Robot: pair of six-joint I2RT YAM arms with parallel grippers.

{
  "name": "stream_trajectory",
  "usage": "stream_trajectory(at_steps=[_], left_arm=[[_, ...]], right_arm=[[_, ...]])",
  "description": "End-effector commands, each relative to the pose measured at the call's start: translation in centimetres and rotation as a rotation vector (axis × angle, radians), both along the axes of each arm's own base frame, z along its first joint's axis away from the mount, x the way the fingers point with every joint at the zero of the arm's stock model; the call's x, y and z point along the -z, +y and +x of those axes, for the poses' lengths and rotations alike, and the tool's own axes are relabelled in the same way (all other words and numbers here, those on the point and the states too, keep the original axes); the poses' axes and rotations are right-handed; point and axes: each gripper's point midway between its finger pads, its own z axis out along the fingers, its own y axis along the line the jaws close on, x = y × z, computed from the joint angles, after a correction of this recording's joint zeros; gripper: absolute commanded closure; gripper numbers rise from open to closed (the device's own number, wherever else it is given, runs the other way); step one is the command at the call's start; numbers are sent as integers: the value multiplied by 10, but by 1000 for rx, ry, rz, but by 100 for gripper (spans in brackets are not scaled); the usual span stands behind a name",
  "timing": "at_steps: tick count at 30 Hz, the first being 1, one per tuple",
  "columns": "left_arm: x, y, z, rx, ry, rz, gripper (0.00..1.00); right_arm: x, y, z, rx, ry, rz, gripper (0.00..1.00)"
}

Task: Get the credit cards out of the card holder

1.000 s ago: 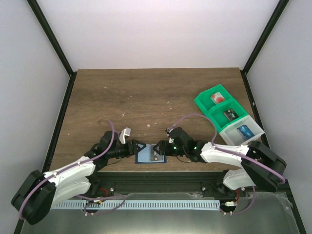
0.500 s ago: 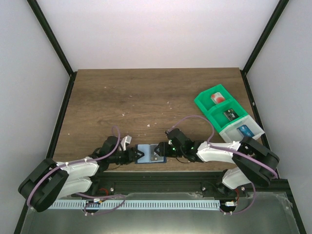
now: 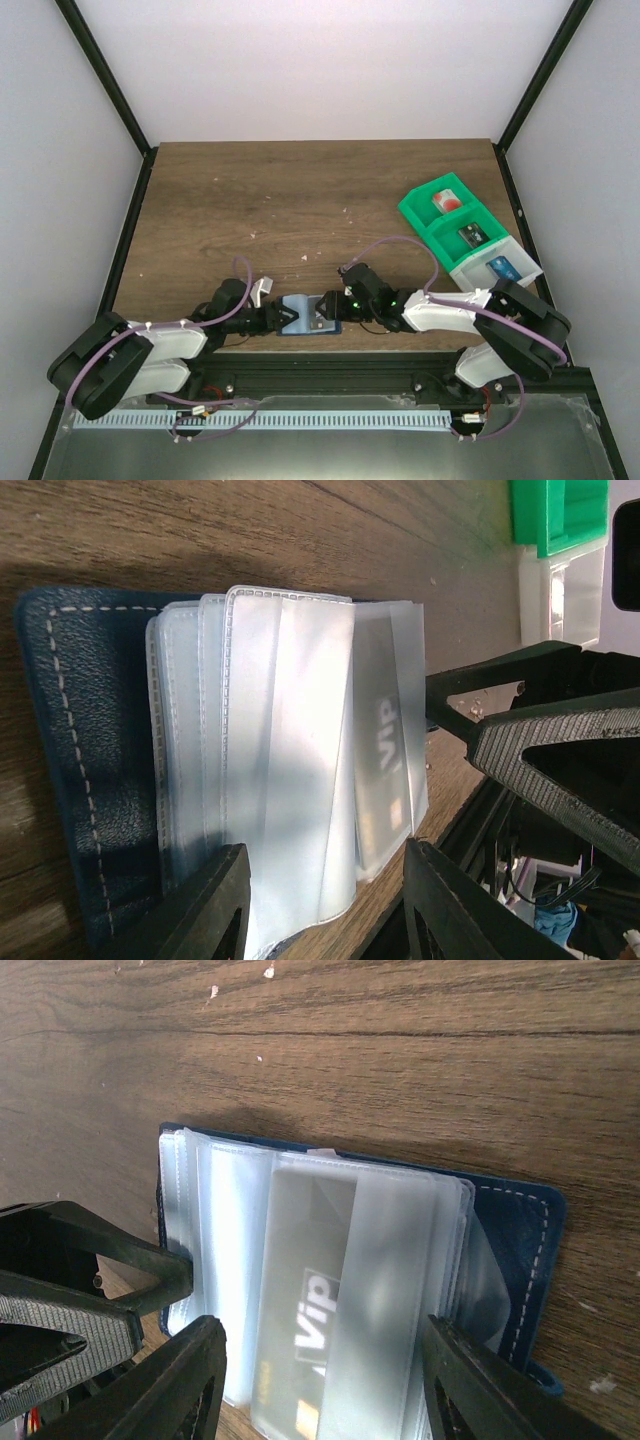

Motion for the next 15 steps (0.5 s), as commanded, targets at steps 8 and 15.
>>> stream_trajectory(at_steps=[8,15], left_arm=[[16,7,-4,-12,34,52,55],[12,5,-2,-14,30,43,56]], right_arm=[[-29,13,-1,-44,-53,81,45],[-33,20,-2,-65,-44,110,45]])
